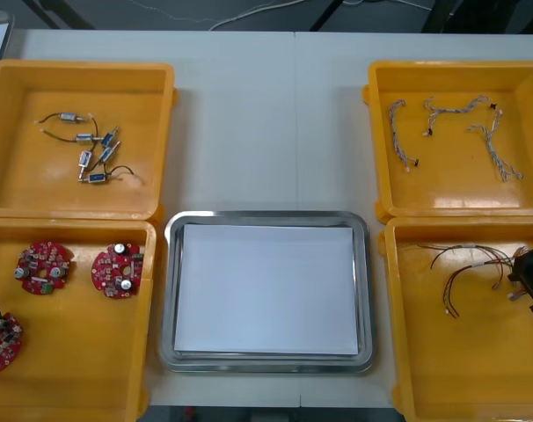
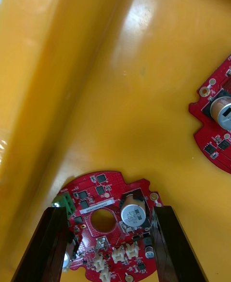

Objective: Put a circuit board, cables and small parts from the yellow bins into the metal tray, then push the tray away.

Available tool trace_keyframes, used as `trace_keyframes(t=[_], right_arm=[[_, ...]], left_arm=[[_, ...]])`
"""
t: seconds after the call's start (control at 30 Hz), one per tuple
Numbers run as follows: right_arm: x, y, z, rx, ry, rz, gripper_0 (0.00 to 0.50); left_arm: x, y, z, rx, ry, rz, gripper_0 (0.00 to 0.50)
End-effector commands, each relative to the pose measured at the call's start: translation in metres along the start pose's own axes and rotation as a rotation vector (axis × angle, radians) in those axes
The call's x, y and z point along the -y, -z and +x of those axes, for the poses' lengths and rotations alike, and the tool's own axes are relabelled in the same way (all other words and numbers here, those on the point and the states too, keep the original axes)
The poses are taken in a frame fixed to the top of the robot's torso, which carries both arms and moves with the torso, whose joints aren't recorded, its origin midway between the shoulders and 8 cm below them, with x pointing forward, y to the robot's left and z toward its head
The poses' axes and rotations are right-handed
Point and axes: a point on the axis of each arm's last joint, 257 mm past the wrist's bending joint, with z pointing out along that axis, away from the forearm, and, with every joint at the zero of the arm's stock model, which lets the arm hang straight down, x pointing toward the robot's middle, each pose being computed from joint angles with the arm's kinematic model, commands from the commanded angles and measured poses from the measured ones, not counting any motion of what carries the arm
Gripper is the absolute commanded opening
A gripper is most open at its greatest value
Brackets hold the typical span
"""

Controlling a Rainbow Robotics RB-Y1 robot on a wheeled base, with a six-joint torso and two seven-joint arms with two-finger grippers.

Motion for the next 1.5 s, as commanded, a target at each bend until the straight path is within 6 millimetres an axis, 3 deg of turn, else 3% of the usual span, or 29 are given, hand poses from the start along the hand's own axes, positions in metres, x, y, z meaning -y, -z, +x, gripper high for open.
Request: trace_keyframes(t=[0.03,0.3,0.83,0.87,0.9,0.93,0.97,1.0,1.27,1.5], right_arm=[[0.009,-0.008,0.004,-0.009,-0.026,0.01,0.5],[0.014,-0.014,0.005,-0.02,-0.035,0.017,0.5],[0.013,-0.025,0.02,-0.058,-0.03,0.024,0.495],[0.012,-0.024,0.02,-0.059,-0.029,0.021,0.38],[0.012,-0.025,0.021,-0.065,-0.031,0.022,0.199],[0.011,-0.025,0.022,-0.066,-0.031,0.02,0.093],[0.009,-0.025,0.024,-0.072,-0.033,0.014,0.021],[0.008,-0.024,0.024,-0.075,-0.032,0.012,0.0],[-0.009,-0.016,0.027,-0.097,-0.02,0.002,0.0],[-0.028,0.005,0.033,-0.12,0.003,0.019,0.0]], left_arm=[[0.002,0.002,0.007,-0.011,0.11,-0.01,0.5],[-0.001,0.006,0.009,-0.013,0.109,-0.027,0.5],[0.006,-0.005,0.004,-0.04,0.132,-0.015,0.5],[0.006,-0.005,0.003,-0.043,0.135,-0.015,0.5],[0.007,-0.006,0.003,-0.047,0.138,-0.016,0.5],[0.008,-0.006,0.003,-0.05,0.14,-0.014,0.5],[0.008,-0.007,0.002,-0.053,0.142,-0.012,0.5],[0.009,-0.008,0.002,-0.056,0.145,-0.01,0.5],[0.015,-0.012,0.002,-0.064,0.148,-0.003,0.5],[0.016,-0.016,0.002,-0.075,0.149,-0.003,0.5]])
